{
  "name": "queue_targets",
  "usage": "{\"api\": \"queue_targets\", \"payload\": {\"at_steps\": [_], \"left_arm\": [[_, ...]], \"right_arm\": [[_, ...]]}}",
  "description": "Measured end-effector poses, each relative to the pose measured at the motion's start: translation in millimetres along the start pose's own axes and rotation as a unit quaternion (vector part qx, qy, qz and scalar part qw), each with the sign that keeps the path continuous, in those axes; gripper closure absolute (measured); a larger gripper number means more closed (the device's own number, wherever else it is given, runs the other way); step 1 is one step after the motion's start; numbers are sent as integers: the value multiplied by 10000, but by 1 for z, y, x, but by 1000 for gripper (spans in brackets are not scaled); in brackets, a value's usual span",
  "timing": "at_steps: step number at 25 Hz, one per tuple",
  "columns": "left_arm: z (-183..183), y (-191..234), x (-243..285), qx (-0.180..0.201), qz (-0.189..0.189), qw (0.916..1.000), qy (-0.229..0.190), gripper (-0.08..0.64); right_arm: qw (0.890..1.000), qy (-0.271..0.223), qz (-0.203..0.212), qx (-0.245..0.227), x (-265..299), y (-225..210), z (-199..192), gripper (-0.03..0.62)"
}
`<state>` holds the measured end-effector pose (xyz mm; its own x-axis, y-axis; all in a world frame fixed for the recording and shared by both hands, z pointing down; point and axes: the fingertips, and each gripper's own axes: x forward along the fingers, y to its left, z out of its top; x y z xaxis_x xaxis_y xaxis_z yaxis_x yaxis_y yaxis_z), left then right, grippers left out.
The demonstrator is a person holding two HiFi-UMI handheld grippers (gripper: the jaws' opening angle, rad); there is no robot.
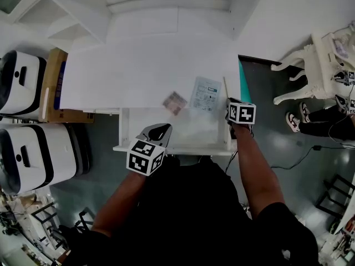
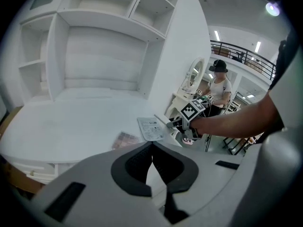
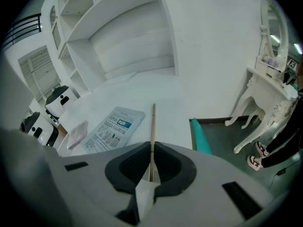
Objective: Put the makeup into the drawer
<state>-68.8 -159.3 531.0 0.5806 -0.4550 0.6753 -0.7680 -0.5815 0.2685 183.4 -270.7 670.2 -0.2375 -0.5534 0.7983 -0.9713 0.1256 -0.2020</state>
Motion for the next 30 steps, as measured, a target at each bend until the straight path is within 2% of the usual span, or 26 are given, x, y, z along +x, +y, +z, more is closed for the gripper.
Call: {"api": "queue_targets", "payload": {"at_steps": [10, 16, 24, 27, 30], "left_arm": [[-10, -1, -7, 112, -135, 9998, 1, 549], [-8, 0, -1, 98, -228, 9997, -30, 549], [-4, 4, 5, 115, -260, 9996, -84, 549], [-9, 5, 4, 115, -251, 9996, -61, 549], [-11, 8, 3, 104, -215, 9997, -65, 549]], "right_arm": [[9999, -86, -96, -58, -12, 2, 4, 548], [9996, -214, 72, -147, -36, 16, -3, 548], [9935, 1, 611, -959, -69, 63, -34, 548], [9852, 145, 912, -1445, -78, 89, -54, 548], [9715, 299, 1185, -2030, -83, 116, -73, 548]]}}
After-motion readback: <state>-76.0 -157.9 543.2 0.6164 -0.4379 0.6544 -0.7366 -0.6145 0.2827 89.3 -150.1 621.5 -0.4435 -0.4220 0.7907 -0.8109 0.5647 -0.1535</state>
